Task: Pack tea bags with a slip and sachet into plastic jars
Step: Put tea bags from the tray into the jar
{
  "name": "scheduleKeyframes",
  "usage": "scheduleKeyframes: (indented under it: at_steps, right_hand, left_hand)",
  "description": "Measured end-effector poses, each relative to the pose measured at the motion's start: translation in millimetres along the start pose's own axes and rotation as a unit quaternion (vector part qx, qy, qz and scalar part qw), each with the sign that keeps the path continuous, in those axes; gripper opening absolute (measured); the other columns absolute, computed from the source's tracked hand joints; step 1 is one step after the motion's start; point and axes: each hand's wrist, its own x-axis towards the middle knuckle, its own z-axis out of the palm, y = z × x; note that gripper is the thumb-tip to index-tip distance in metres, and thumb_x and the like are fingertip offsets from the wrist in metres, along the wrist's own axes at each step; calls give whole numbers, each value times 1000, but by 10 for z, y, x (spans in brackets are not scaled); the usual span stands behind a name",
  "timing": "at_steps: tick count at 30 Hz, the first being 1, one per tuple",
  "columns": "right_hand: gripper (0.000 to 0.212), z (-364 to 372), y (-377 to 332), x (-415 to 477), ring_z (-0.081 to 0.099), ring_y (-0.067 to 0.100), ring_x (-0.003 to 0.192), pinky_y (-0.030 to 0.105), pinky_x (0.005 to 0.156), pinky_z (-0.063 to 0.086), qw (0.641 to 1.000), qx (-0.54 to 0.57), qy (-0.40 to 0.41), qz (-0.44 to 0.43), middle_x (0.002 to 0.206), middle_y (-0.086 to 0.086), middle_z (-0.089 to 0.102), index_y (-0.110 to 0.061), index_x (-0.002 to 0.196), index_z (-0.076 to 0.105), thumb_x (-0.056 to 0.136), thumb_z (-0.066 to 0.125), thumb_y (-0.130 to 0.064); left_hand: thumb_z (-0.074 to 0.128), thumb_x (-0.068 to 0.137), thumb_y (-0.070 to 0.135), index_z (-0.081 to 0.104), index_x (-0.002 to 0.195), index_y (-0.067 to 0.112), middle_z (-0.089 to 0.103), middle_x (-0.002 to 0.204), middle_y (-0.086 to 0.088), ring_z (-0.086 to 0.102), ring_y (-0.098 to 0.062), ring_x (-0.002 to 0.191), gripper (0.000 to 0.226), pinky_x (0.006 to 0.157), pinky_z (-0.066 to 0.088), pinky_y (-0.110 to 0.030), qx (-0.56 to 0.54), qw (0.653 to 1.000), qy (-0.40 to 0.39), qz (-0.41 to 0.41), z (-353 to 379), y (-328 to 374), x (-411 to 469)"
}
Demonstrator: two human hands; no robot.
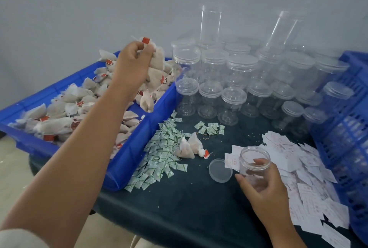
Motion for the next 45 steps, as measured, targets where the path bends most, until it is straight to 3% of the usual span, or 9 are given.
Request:
scheduleKeyframes:
  at_steps: [5,13,24,27,31,34,37,40,45]
  right_hand:
    - [58,-3,72,-15,74,11,101,46,87,62,999,-7,-30,-34,117,-22,71,-51,116,56,73,95,-42]
    - [52,-31,-82,-15,68,-3,107,13,80,53,992,-34,-87,-81,120,-36,66,-50,117,54,74,80,-67]
    - [51,-55,-11,18,68,-3,100,12,77,52,997,-3,-61,-47,116,-35,67,-50,115,53,74,78,-69]
    - [56,-46,8,35,70,3,93,18,75,56,998,17,-52,-28,117,-32,69,-46,118,54,74,76,-73]
    - [52,-27,15,36,71,4,98,22,76,56,998,16,-53,-39,113,-28,70,-42,114,55,75,78,-69]
    - [54,-22,26,31,71,6,96,22,76,56,998,19,-46,-43,113,-27,71,-42,117,56,75,78,-67]
    - [57,-29,41,23,70,9,89,21,73,56,998,31,-38,-40,113,-25,71,-39,119,58,74,80,-66]
    - [59,-38,44,19,71,5,101,14,76,53,998,45,-30,-35,115,-25,72,-38,120,58,74,83,-65]
    - [55,-16,-5,16,69,-6,99,9,75,50,998,4,-32,-55,117,-34,68,-48,119,49,77,79,-68]
  left_hand:
    - [62,100,45,64,84,32,61,61,16,52,-8,48,21,42,43,-24,-81,994,-63,48,360,554,-336]
    - [60,103,45,66,95,27,62,64,16,56,-5,54,21,50,47,-27,-105,987,-122,-4,1283,517,-1210]
    - [62,101,48,68,98,27,74,90,6,73,-16,86,22,84,63,-48,-153,968,-175,-98,1631,344,-1689]
    - [59,106,40,69,95,23,71,85,4,68,-12,75,22,66,59,-35,-256,922,-226,-181,1606,303,-1721]
    - [56,108,41,66,96,19,63,76,4,62,-9,61,27,56,54,-28,-385,803,-307,-335,1566,323,-1730]
    - [61,99,54,66,82,23,53,62,8,54,-9,50,35,50,48,-29,-432,754,-362,-337,1516,295,-1723]
    - [77,93,25,63,95,19,58,75,3,60,-7,59,16,55,53,-25,-324,831,-363,-271,1497,256,-1713]
    - [74,87,10,56,107,25,63,93,3,59,1,71,30,59,52,-15,-9,945,-307,-113,1472,174,-1669]
    - [70,88,16,53,102,29,62,84,22,55,5,70,26,63,49,-11,54,909,-414,-8,1402,198,-1697]
